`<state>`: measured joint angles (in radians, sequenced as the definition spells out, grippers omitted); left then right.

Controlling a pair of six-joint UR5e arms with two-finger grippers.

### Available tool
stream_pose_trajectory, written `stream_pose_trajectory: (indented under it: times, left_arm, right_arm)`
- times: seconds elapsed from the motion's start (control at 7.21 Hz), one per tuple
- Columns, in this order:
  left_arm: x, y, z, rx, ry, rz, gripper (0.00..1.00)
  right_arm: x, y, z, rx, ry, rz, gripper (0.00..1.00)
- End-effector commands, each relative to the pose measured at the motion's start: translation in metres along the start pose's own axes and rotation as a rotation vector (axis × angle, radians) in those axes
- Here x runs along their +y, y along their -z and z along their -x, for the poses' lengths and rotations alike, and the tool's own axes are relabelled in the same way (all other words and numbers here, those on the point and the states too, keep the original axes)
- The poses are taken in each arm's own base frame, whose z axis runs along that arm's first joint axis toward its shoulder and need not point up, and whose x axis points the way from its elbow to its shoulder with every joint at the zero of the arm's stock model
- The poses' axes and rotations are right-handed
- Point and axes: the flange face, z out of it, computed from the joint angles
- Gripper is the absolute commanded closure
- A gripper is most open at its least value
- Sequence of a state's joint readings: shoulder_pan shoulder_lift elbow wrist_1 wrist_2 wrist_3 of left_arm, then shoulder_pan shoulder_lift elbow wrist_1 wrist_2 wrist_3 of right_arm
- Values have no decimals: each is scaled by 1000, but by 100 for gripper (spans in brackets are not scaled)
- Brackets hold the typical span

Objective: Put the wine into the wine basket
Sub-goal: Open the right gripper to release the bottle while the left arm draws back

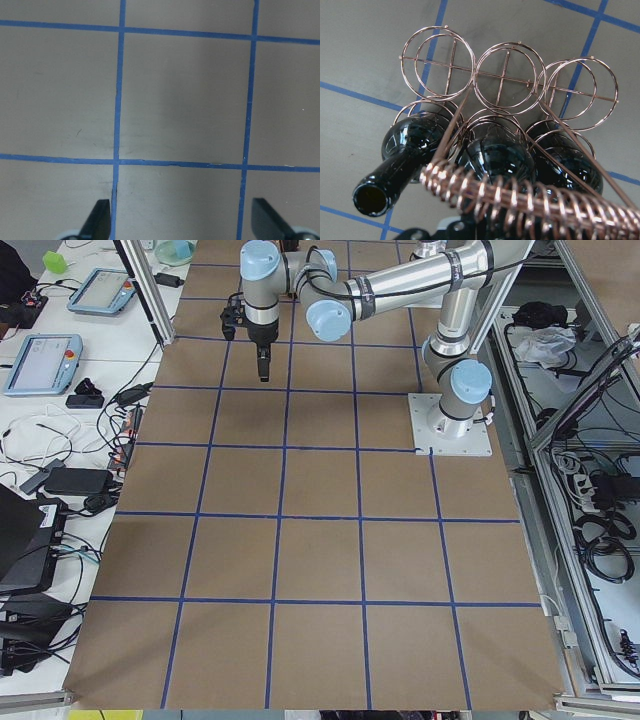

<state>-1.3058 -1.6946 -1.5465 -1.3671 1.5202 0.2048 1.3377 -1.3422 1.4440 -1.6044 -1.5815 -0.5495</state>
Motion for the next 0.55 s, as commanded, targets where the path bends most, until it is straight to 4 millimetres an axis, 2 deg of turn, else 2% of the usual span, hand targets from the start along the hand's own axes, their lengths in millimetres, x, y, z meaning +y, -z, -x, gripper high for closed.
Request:
stream_pose_trajectory:
  times: [0.0,0.14,0.42]
  left_arm:
    - [16,26,-46,-1,-57,-38,0]
    - [26,40,-67,1,-45,-54,0]
    - [44,46,-99,16,-48,-51,0]
  right_arm:
    - [-1,-16,0,-6,-5,10,100]
    - [-1,-23,-1,2,-6,-3,100]
    - [-1,-29,0,-2,-12,3,100]
